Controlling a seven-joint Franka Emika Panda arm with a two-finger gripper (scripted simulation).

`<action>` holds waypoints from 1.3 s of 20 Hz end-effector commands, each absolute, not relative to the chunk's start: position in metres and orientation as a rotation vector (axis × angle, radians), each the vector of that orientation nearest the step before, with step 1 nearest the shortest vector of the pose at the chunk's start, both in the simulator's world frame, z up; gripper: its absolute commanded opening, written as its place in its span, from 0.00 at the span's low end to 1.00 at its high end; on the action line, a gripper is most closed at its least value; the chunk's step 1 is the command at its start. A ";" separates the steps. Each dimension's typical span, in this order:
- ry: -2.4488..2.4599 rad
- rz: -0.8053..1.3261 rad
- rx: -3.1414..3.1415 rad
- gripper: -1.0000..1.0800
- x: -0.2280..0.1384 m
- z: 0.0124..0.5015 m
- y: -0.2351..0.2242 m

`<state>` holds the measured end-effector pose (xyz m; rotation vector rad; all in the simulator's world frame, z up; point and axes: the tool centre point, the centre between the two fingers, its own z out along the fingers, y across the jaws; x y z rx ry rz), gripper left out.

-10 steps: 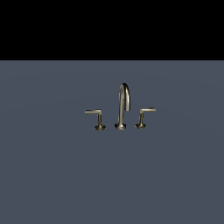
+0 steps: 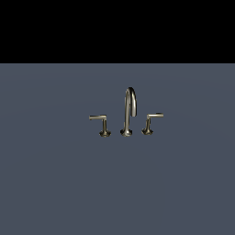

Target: Turn on the faucet by rotating a designated handle.

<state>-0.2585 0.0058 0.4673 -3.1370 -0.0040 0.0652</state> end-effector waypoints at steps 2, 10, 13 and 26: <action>0.048 0.065 -3.137 0.00 -0.255 0.459 0.013; 0.250 0.061 -3.127 0.00 -0.238 0.426 0.038; 0.350 0.059 -3.117 0.00 -0.228 0.410 0.049; 0.784 0.049 -3.034 0.00 -0.176 0.337 0.094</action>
